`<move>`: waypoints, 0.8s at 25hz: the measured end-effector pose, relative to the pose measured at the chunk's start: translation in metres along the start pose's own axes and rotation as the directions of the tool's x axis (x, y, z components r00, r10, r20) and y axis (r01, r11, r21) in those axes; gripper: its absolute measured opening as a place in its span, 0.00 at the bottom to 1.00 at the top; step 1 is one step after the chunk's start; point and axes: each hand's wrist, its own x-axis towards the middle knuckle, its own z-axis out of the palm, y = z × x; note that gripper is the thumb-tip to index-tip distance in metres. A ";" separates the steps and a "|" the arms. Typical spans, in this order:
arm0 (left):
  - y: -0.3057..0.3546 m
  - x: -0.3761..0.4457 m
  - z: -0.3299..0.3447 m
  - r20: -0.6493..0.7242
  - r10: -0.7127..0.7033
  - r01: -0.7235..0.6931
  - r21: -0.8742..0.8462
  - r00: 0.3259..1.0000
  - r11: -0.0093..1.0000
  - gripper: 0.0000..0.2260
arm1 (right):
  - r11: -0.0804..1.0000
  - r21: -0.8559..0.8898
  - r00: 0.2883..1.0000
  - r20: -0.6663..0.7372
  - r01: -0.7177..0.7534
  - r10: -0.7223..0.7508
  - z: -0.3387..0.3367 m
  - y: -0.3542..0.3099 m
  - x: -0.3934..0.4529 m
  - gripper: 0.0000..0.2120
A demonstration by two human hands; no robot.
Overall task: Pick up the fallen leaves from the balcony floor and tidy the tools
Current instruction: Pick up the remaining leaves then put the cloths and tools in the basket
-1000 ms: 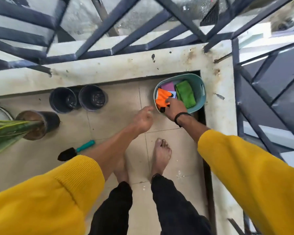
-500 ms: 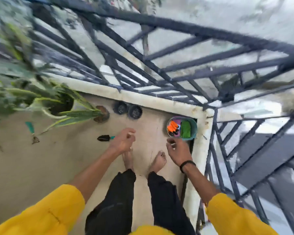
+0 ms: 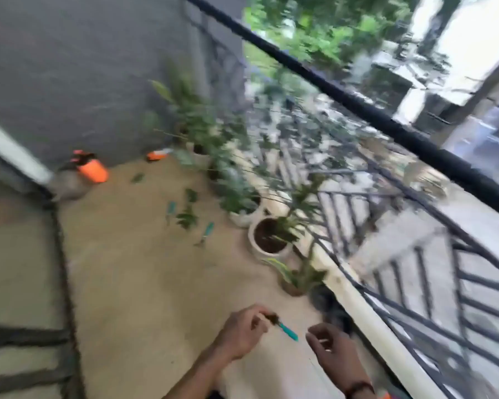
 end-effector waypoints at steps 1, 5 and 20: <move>-0.022 -0.005 -0.037 -0.088 -0.029 0.026 -0.035 0.996 0.999 0.10 | 0.998 -0.037 0.997 0.063 0.041 -0.039 0.029 -0.037 0.016 0.05; -0.105 -0.015 -0.150 -0.394 -0.175 0.106 -0.192 0.902 0.976 0.14 | 0.959 -0.157 0.943 0.273 0.238 -0.189 0.142 -0.163 0.053 0.04; -0.225 0.101 -0.401 -0.530 -0.502 0.204 -0.522 0.683 0.828 0.13 | 0.985 0.136 0.900 0.406 0.110 -0.156 0.328 -0.393 0.261 0.06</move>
